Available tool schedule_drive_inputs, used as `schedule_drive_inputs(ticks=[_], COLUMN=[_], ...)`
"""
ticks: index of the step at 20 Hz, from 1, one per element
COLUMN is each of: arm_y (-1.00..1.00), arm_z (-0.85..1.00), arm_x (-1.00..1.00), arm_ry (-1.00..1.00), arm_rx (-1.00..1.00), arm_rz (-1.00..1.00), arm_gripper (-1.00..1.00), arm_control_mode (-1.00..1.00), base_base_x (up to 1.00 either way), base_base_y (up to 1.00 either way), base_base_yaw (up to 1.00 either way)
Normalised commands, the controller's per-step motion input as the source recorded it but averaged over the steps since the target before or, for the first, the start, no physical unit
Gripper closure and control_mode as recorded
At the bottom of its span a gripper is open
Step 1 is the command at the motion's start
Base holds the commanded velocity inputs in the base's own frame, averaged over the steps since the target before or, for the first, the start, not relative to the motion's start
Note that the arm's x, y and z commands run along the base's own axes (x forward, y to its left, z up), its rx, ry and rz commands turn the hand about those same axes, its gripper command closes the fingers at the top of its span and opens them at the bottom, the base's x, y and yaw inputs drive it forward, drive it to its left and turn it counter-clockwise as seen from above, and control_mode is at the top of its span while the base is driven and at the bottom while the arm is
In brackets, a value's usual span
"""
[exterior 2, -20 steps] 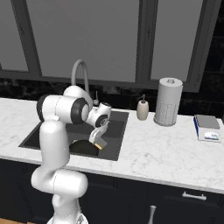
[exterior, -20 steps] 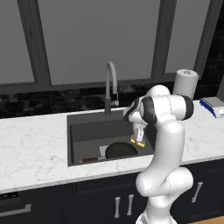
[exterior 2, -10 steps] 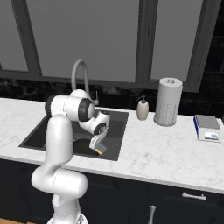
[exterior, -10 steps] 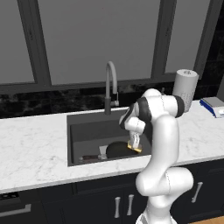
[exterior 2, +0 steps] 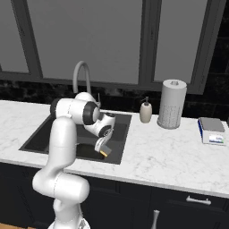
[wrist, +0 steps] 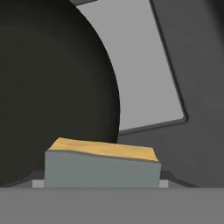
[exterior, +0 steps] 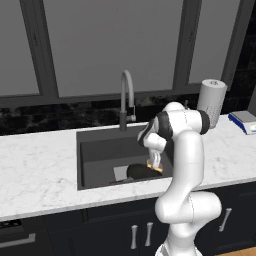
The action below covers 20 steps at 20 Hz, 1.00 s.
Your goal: Pick the pan and sponge and place them into the sink. Then turn on the water.
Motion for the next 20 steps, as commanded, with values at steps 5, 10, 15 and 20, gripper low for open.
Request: schedule_drive_inputs(ticks=[5,10,15,20], arm_y=[0.34,0.31,0.20,0.32], arm_z=[-0.04,-0.10,-0.07,0.00], arm_x=[0.00,0.00,0.00,-0.10], arm_ry=[-0.02,-0.04,-0.09,-0.12], arm_rx=[0.00,0.00,0.00,0.01], arm_rz=[0.00,0.00,0.00,0.00], arm_gripper=[1.00,1.00,1.00,-1.00], arm_control_mode=[-1.00,-1.00,-1.00,-1.00], base_base_x=[0.00,0.00,0.00,0.00], base_base_y=[0.00,0.00,0.00,0.00], base_base_yaw=[0.00,0.00,0.00,0.00])
